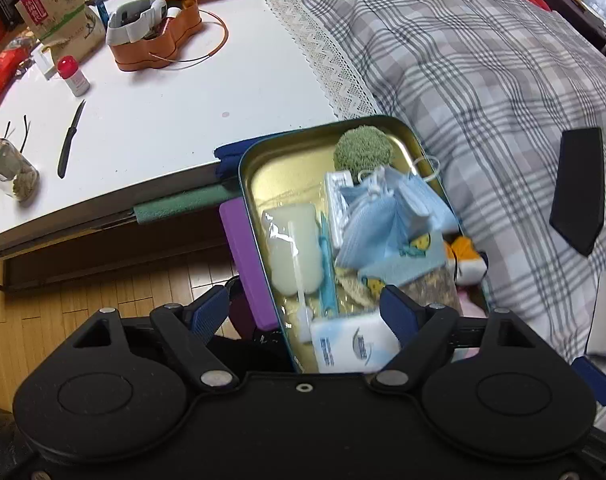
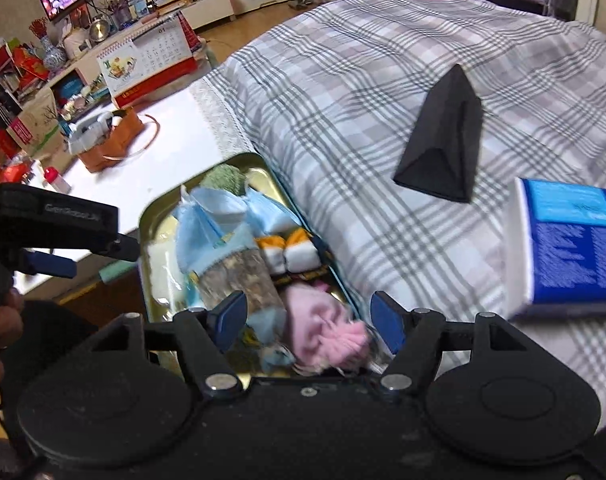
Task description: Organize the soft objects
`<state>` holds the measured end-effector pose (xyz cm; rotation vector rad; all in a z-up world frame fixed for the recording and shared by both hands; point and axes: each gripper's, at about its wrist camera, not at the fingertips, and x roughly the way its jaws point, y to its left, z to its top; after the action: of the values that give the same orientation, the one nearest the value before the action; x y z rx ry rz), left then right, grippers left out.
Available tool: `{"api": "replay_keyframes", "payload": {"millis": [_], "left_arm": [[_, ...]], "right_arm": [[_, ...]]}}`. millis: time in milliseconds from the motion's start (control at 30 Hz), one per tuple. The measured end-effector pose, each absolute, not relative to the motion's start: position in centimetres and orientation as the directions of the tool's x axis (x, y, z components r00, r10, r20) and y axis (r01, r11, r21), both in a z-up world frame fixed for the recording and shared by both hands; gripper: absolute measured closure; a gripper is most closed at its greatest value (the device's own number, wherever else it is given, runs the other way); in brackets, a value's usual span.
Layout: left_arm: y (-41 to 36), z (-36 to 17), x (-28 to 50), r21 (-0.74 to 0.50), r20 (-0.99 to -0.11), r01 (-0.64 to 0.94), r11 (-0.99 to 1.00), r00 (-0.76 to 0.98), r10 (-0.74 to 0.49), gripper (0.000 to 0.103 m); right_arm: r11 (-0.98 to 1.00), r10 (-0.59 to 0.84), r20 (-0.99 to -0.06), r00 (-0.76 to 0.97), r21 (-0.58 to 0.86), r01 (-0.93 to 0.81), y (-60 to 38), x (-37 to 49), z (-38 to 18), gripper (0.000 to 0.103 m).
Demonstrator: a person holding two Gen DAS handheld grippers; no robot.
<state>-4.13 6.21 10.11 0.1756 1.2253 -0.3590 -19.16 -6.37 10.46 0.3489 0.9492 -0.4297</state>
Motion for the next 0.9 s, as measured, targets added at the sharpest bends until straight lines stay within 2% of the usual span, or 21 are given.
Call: {"api": "replay_keyframes", "payload": {"millis": [200,333,467,567,900], "left_arm": [[6.4,10.0,-7.5,-0.074,-0.944,0.382,0.921,0.271,-0.188,0.024],[6.4,10.2,-9.6,-0.078,-0.944,0.400,0.913,0.265,-0.197,0.013],[6.4,10.6,-11.5,-0.041,-0.935,0.420,0.907,0.303,-0.183,0.011],[6.4,10.6,-12.6,-0.032,-0.931,0.432,0.901,0.316,-0.184,0.004],[7.0,10.5,-15.3,0.001,-0.913,0.427,0.904,0.370,-0.173,0.004]], "right_arm": [[0.847,-0.204,-0.867,0.454,0.076,0.526,-6.0,-21.7,10.2,0.035],[0.836,-0.222,-0.883,0.413,0.046,0.547,-5.9,-23.2,10.3,0.035],[0.823,-0.229,-0.884,0.407,0.048,0.567,-6.0,-24.7,10.5,0.030],[0.813,-0.247,-0.885,0.394,0.032,0.581,-6.0,-25.6,10.4,0.028],[0.803,-0.282,-0.883,0.376,-0.002,0.596,-5.6,-26.8,10.4,0.028]]}}
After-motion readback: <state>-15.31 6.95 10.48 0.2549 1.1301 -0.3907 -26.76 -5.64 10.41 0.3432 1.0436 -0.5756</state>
